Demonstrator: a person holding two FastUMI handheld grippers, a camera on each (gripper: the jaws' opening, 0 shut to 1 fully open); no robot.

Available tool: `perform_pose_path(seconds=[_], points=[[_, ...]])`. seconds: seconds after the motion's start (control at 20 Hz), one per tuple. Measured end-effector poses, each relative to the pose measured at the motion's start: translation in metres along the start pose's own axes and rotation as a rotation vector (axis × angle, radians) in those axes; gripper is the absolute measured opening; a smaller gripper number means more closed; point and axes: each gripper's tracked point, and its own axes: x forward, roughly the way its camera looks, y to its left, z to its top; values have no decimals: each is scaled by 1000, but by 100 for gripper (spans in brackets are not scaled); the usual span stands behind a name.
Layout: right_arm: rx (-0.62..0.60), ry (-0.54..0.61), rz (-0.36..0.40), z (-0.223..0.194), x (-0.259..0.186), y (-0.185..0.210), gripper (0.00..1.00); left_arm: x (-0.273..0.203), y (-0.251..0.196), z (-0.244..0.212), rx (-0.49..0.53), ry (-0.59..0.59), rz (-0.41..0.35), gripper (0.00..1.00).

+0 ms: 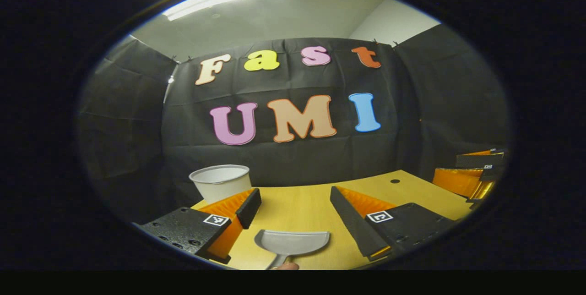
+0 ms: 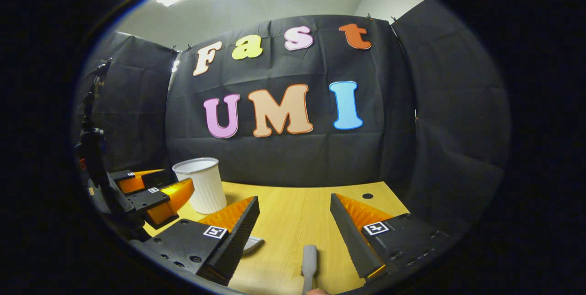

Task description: Pick up the small broom and dustpan from the desktop, sweep the trash into the dustpan with the broom, and then empty the trash into the garbage bin.

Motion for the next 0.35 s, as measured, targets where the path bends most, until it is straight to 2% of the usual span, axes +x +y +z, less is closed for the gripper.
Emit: perform_pose_path(seconds=[0.25, 0.35], points=[[1, -38, -22, 10, 3, -2, 91, -4, -1, 9, 20, -29, -7, 93], [42, -74, 6, 21, 2, 6, 92, -3, 0, 8, 18, -20, -13, 93]])
